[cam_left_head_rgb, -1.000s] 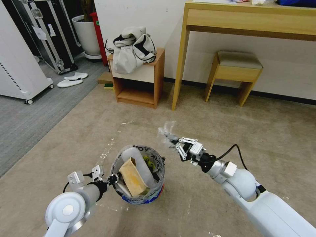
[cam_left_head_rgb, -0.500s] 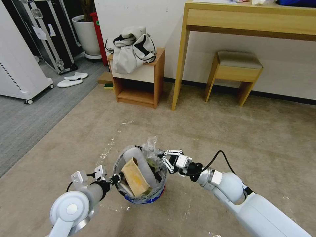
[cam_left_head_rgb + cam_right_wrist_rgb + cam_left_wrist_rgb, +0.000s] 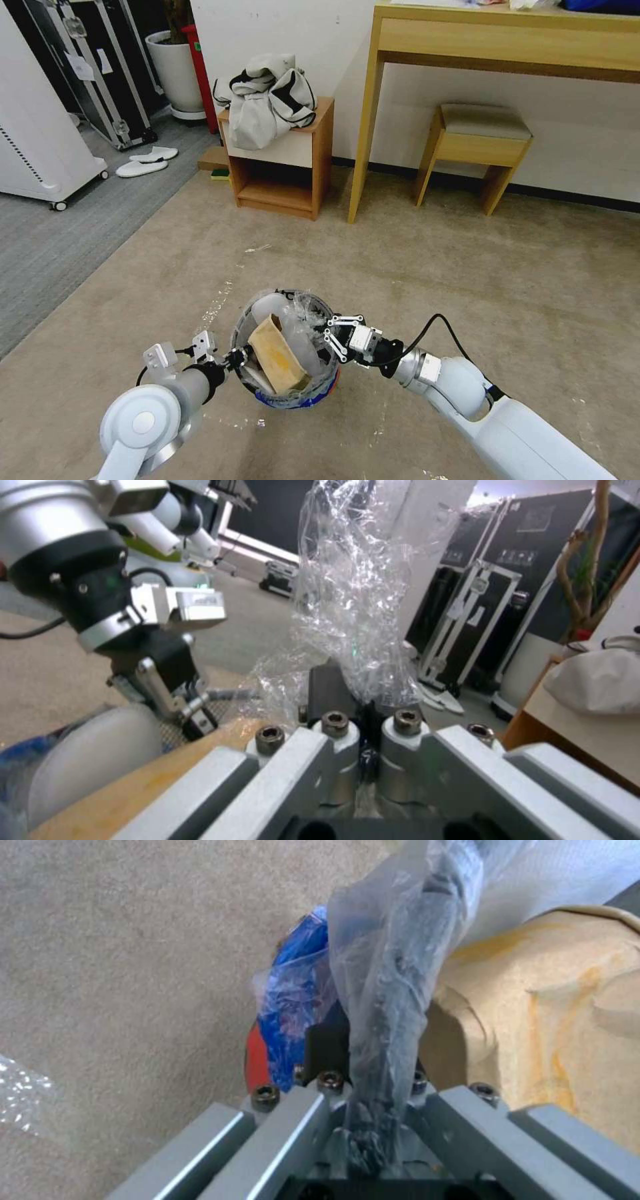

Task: Pick up the trash bin and place the garbage on the floor into it.

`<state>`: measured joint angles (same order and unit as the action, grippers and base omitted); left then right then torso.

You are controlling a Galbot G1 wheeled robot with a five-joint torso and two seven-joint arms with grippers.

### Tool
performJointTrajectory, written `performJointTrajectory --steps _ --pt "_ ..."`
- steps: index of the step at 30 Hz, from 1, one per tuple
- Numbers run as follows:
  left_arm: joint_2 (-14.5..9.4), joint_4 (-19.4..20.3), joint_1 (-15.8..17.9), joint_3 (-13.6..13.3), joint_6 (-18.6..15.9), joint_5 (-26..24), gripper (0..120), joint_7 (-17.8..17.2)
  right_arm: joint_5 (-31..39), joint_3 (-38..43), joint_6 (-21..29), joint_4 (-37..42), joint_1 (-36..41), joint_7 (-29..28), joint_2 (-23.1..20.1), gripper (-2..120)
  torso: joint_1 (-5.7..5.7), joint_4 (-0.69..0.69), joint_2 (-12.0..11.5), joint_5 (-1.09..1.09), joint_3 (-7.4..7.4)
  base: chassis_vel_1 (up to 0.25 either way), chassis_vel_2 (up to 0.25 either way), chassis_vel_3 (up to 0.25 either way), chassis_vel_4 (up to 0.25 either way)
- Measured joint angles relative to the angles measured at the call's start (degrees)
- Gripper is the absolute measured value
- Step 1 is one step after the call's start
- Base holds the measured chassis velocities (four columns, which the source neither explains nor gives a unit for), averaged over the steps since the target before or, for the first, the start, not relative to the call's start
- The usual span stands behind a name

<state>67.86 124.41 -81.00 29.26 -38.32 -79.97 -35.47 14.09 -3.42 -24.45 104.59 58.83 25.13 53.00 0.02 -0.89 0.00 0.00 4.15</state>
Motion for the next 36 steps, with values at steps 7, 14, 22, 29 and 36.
performJointTrajectory --steps 7,14,22,29,36 --pt "0.27 0.26 -0.09 -0.01 0.01 -0.02 0 -0.05 -0.44 -0.02 -0.07 -0.51 0.06 -0.16 0.08 0 0.0 0.0 0.0 0.0 0.0 0.0 0.0 0.0 0.0" --pt "0.64 0.39 -0.16 0.02 0.01 -0.07 0 -0.06 -1.0 0.44 -0.02 -0.84 0.54 -0.94 0.16 23 0.0 0.0 0.0 0.0 0.0 0.0 0.0 0.0 0.0" --pt "1.01 0.4 -0.31 -0.05 0.05 -0.09 0 -0.01 -1.37 0.92 0.03 -1.09 1.01 -1.24 0.24 49 0.0 0.0 0.0 0.0 0.0 0.0 0.0 0.0 0.0" --pt "1.13 0.17 -0.28 -0.12 0.05 0.1 0 0.19 -1.58 1.29 0.03 -1.13 1.23 -1.26 0.25 77 0.0 0.0 0.0 0.0 0.0 0.0 0.0 0.0 0.0" --pt "1.25 -0.16 -0.18 -0.14 0.05 0.46 0 0.45 -1.58 1.41 0.02 -0.88 1.21 -1.18 0.17 98 0.0 0.0 0.0 0.0 0.0 0.0 0.0 0.0 0.0"
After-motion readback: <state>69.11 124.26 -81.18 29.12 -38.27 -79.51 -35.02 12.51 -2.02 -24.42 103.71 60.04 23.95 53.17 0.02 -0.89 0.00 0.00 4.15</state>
